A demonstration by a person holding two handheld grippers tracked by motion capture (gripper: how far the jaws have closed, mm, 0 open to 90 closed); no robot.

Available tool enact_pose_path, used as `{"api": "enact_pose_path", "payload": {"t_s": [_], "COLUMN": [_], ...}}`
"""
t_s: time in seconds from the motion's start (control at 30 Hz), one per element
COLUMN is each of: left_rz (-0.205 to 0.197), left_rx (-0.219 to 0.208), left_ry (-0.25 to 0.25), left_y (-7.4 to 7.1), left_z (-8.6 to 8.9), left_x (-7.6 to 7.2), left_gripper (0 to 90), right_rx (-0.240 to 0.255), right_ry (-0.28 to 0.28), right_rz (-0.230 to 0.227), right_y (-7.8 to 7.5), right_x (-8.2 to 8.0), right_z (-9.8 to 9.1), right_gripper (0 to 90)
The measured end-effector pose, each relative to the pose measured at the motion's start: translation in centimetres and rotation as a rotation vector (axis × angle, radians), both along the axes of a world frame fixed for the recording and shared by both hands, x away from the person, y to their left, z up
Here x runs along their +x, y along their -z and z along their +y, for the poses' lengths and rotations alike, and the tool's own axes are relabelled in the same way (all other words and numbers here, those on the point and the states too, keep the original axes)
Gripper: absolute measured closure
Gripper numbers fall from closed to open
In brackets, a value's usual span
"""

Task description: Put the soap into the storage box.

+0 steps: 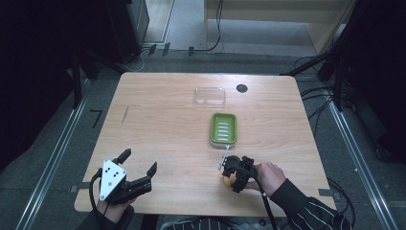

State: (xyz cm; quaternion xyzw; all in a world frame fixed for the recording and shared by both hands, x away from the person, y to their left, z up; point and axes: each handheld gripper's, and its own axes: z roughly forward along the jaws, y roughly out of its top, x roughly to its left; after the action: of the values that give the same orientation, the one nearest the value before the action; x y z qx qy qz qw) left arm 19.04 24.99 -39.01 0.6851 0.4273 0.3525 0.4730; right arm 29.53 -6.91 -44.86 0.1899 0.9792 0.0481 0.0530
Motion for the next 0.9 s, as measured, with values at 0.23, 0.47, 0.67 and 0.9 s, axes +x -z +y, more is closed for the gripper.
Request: {"api": "enact_pose_path", "payload": {"t_s": [0.23, 0.47, 0.67, 0.9], "left_rz": [0.0, 0.0, -0.001, -0.002], "left_rx": [0.001, 0.0, -0.001, -0.002], "left_ry": [0.0, 0.0, 0.0, -0.001], "left_y": [0.0, 0.0, 0.0, 0.0], "left_z": [0.0, 0.0, 0.0, 0.0], "left_x": [0.0, 0.0, 0.0, 0.0], "left_gripper": [13.7, 13.7, 13.7, 13.7], "right_rx": [0.01, 0.019, 0.018, 0.022], "right_ry": [0.025, 0.056, 0.102, 0.14], "right_rz": [-0.012, -0.029, -0.042, -0.053], "right_y": [-0.4, -0.7, -0.9, -0.9], "right_x": [0.3, 0.8, 1.3, 1.8], "right_z": [-0.6, -1.2, -1.9, -2.4], "right_gripper": [39.8, 39.8, 39.8, 39.8]}}
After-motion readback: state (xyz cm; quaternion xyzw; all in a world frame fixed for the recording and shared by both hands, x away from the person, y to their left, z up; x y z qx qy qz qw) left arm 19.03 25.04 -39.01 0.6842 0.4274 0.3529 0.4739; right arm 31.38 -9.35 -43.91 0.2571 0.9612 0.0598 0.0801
